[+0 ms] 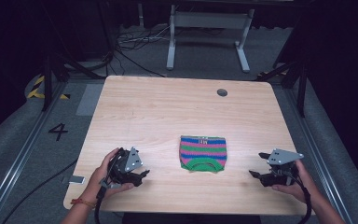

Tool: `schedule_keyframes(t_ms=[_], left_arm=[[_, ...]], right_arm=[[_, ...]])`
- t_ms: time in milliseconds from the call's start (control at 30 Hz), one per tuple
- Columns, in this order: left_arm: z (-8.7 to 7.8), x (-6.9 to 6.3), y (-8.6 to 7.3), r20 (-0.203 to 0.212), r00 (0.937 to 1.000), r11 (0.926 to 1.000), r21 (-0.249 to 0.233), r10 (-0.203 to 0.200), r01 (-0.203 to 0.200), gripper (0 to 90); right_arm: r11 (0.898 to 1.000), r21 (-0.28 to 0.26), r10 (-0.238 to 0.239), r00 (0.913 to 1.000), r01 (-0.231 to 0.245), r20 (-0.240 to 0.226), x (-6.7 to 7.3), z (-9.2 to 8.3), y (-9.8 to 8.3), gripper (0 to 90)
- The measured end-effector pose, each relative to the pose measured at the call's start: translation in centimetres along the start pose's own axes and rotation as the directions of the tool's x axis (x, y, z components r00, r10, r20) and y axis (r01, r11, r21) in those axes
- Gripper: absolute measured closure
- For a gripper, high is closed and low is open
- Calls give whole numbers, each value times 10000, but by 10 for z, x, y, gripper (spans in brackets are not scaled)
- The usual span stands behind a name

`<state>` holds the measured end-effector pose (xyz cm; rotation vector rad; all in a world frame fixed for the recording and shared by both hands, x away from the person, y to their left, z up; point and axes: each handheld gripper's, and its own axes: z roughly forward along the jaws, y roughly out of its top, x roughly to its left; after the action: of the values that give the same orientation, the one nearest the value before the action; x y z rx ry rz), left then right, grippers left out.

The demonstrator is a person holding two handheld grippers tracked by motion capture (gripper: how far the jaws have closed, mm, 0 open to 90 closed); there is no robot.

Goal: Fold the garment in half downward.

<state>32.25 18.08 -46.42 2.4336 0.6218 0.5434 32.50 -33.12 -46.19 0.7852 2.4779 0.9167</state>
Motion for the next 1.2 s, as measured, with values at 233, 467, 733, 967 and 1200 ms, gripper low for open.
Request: schedule_keyframes(t_ms=[233,467,733,967,1200], left_arm=[[-9,6,-24,-122,9991,9990,184,-402,405,213],[-16,11,-42,-108,9952,9951,200,-971,973,208],[-21,19,-76,57,9737,9736,129,-2279,2278,187],[-22,25,-92,323,9311,9311,-221,-3632,3640,151],[-22,25,-93,228,9303,9301,-204,-3662,3666,146]], right_arm=[[9976,-186,673,9970,-667,373,-12,-11,-23,220],[9912,-94,1324,9881,-1321,782,-23,-17,-51,209],[9665,-52,2558,9610,-2567,1054,-34,-23,-87,188],[9527,-454,3031,9499,-3004,758,-35,-23,-96,175],[9485,-372,3163,9470,-3146,564,-36,-22,-96,161]])
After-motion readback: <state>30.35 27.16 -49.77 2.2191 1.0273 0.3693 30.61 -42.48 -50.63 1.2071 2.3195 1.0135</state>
